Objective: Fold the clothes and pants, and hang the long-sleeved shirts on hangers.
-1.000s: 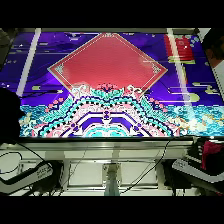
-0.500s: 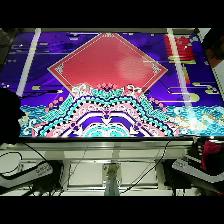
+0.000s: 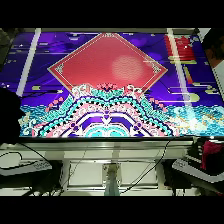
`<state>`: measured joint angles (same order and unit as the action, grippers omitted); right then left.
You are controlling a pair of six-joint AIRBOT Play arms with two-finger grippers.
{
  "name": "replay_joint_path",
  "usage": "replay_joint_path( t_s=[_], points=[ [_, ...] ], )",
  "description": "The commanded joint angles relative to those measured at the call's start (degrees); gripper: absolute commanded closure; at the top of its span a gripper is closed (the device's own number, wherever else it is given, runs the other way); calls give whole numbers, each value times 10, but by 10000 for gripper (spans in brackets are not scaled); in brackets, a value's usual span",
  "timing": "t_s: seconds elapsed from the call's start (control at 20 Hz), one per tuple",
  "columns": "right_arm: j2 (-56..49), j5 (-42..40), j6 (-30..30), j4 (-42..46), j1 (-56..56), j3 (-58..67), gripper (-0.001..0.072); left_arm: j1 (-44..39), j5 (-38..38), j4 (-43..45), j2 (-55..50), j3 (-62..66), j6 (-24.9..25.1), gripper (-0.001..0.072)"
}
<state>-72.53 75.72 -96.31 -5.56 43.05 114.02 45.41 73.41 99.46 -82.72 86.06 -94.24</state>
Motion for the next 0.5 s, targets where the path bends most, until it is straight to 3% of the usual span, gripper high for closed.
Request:
replay_joint_path(
  t_s=[0.0, 0.35, 0.45],
  points=[
    [0, -1, 0, 0, 0, 0, 689, 22, -24, -61, -48, -2, 37, 23],
    [0, -1, 0, 0, 0, 0, 689, 18, -90, -66, -106, -2, 37, 40],
    [0, -1, 0, 0, 0, 0, 689, 13, -103, -66, -117, -2, 36, 207]
  ],
)
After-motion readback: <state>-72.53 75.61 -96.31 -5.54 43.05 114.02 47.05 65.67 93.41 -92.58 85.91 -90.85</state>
